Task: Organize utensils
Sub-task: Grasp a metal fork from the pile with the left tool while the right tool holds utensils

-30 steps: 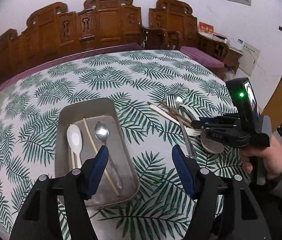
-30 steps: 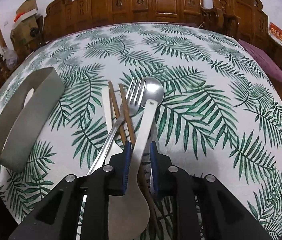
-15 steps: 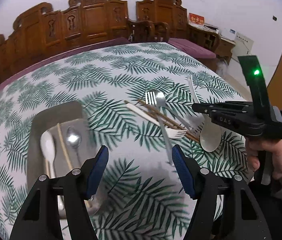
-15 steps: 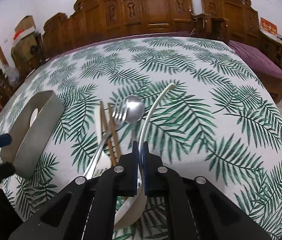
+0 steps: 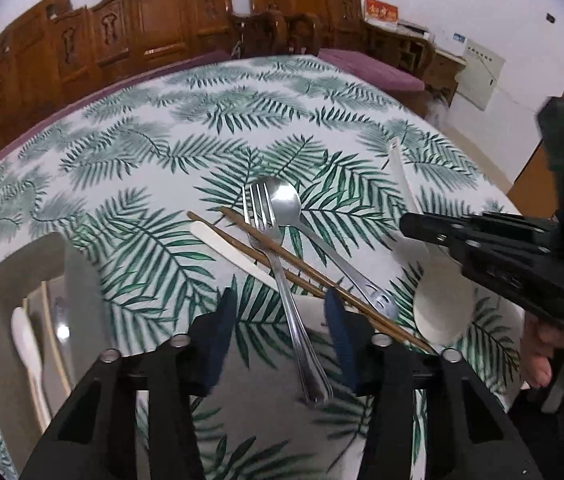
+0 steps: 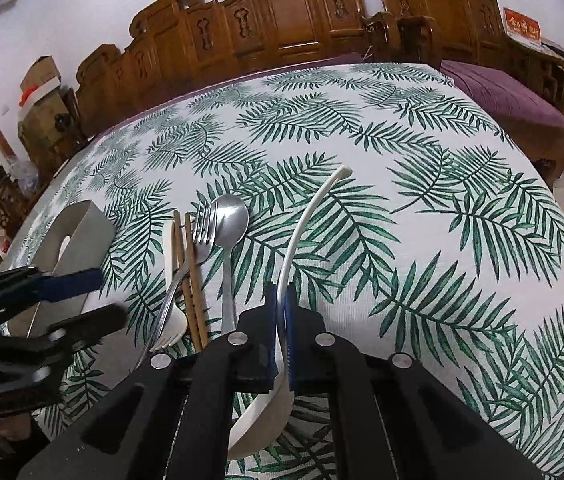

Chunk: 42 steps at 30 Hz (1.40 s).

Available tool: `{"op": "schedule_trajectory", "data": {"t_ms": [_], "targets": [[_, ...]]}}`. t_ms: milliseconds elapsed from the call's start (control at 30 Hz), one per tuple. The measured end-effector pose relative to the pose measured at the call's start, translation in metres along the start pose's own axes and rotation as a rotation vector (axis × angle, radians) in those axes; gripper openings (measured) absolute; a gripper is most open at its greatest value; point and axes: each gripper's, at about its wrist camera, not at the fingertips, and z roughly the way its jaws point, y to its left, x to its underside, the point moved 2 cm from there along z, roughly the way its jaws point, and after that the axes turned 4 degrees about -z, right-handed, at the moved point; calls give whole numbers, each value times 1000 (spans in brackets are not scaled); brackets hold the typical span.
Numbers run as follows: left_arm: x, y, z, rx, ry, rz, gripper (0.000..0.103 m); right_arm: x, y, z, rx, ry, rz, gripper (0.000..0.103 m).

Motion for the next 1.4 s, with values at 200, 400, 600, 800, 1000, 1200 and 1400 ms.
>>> {"op": "schedule_trajectory", "data": {"t_ms": [200,400,600,800,1000,1200,1400], "targets": [[-9,1,28,-36,42,3,31,1,3,3,-17,8,-3,5],[-13,1,44,-59,78,-4,25,0,4,2,-32,3,4,5],[-12,-1,45,-88,97,23,20,1,5,2,-33,5,8,5],[-11,4,39,-101,97,43,6,1,5,2,-37,6,5,5],[-12,10,38,-108,104,60,6,1,5,2,-38,7,2,5],[-14,9,40,-106,113,81,7,0,6,2,-41,6,2,5],[-23,2,52,-168,129,163,11,1,5,2,-43,6,3,5]]}}
